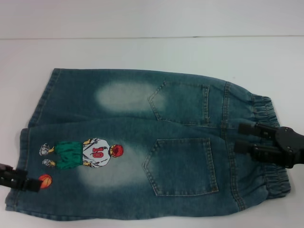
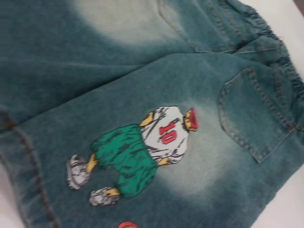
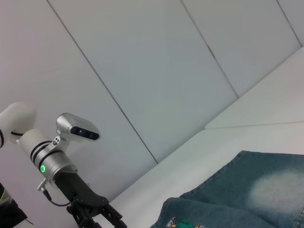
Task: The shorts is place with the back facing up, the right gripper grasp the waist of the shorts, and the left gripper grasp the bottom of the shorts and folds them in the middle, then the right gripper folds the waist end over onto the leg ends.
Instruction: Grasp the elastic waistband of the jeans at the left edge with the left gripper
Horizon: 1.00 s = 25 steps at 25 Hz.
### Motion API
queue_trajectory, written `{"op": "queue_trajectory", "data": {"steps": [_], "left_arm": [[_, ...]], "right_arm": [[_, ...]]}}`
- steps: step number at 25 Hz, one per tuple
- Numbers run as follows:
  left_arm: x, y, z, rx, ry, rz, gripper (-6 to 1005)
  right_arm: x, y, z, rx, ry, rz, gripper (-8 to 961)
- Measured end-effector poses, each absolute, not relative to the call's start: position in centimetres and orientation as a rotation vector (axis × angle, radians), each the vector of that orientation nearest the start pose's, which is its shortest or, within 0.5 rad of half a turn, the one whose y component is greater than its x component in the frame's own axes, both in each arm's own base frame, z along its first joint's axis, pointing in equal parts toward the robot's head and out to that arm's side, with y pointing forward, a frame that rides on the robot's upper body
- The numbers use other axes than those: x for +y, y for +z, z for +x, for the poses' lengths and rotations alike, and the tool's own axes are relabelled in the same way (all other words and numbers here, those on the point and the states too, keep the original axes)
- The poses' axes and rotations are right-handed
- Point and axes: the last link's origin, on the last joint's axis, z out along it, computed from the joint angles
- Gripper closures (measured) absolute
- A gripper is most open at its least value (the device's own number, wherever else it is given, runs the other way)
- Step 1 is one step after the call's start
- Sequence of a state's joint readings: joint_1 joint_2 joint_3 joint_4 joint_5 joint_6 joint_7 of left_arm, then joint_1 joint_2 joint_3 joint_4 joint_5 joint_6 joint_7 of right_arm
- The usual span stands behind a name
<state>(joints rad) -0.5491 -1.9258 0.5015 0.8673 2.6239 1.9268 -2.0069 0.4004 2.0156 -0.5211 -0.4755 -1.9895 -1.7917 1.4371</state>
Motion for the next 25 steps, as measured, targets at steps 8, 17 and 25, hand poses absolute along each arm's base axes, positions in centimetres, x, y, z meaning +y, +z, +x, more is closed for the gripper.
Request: {"op": "queue_trajectory", "data": {"steps": [8,17,25], "left_arm": [[29.3,9.3,-33.1,-1.565,0.101,-2.588,94],[29.3,9.7,-33.9,-1.587,0.147,-2.53,94],[28.8,9.9,-34.8,-1.627,0.226,-2.492,94]], "right_arm": [[26.5,1.9,30.4,1.015,1.043,-2.612,76],[26.4,2.2,30.6,1.016,1.053,-2.594,76],[26.3,2.3,30.8,1.021,1.053,-2.586,77]]}}
